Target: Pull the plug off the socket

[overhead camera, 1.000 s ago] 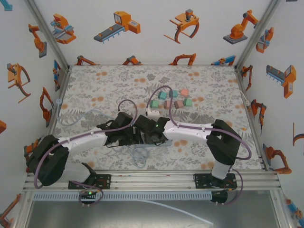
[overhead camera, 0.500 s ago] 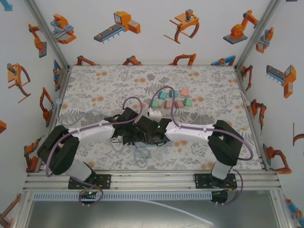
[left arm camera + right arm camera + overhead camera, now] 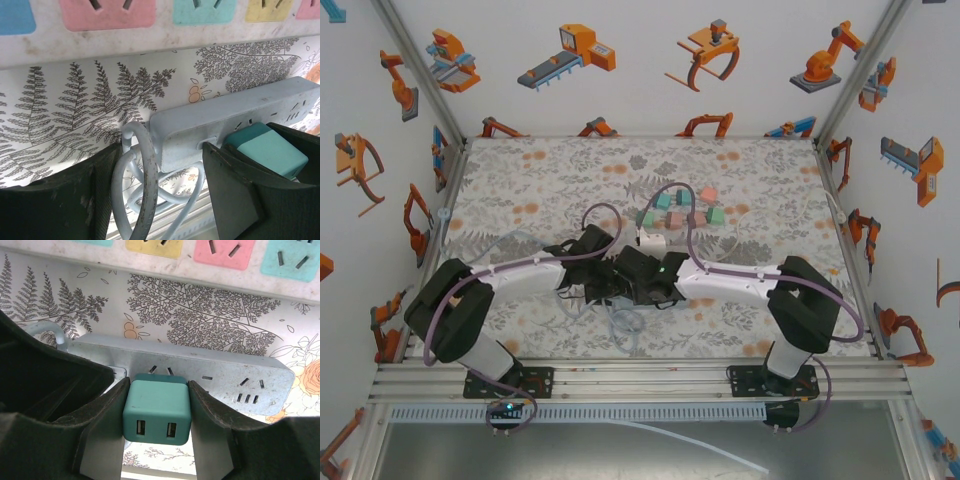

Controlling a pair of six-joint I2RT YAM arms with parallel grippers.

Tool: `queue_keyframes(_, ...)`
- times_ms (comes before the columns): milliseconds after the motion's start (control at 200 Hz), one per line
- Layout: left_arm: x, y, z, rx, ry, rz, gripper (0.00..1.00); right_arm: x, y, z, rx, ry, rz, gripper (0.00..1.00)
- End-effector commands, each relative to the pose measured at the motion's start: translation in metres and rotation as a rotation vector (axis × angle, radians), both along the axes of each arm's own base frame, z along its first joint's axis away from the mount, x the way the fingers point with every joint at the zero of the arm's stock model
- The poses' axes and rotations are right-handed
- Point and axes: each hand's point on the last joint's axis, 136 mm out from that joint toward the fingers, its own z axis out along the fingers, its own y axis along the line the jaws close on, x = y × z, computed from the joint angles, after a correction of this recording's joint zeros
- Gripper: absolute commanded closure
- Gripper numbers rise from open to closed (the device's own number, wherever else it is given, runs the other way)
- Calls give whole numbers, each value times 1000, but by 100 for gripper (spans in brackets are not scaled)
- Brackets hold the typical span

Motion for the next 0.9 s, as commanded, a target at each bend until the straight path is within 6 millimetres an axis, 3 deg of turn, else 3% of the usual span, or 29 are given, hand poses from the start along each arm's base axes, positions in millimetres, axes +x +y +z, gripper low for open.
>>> queue_keyframes(0, -83, 109, -114, 485, 274, -10, 36, 7, 44, 50, 299, -73, 8, 94)
queue_keyframes(286, -95, 115, -125, 542, 313, -56, 40, 10, 39, 46, 313, -86, -6, 97)
queue_keyframes(481, -103, 113, -119, 660, 298, -191, 41, 10, 36, 40, 318, -84, -26, 96)
queue_keyframes(731, -108, 136, -124, 885, 288, -188, 41, 19, 22, 55, 402, -95, -74, 96)
queue_keyframes(897, -114, 139, -137, 905, 316, -167, 41, 17, 18, 61, 330, -91, -46, 98)
